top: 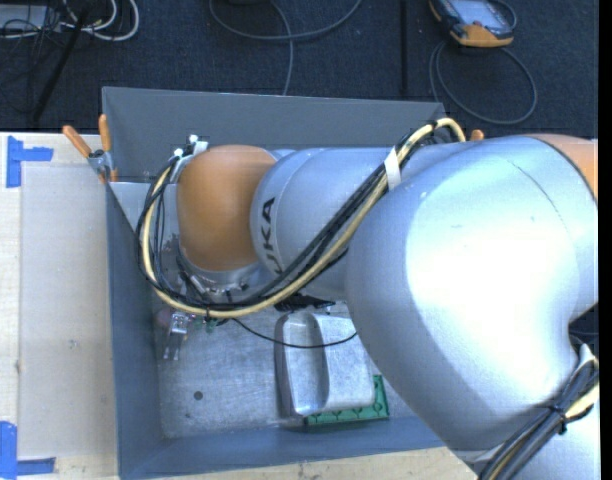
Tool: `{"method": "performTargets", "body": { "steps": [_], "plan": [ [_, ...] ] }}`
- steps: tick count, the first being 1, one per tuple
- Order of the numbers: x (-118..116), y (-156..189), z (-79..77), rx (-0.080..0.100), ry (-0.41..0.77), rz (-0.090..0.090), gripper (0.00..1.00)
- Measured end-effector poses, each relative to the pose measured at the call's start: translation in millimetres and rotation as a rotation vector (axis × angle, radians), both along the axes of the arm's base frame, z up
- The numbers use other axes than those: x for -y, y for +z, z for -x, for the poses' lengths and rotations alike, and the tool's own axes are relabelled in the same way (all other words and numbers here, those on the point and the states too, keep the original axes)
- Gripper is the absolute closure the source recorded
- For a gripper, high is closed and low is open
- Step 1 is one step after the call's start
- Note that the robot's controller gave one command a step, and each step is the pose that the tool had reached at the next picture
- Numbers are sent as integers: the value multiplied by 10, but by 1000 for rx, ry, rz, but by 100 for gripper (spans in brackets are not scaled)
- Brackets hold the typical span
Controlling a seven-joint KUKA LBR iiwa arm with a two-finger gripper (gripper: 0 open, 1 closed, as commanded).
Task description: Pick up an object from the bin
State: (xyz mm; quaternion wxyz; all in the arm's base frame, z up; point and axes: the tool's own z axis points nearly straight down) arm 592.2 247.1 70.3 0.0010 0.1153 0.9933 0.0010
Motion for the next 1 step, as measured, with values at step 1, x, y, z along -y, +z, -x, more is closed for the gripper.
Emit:
{"method": "performTargets", "body": {
  "steps": [1],
  "plan": [
    [4, 2, -6, -1, -3, 0, 0]
  ]
}}
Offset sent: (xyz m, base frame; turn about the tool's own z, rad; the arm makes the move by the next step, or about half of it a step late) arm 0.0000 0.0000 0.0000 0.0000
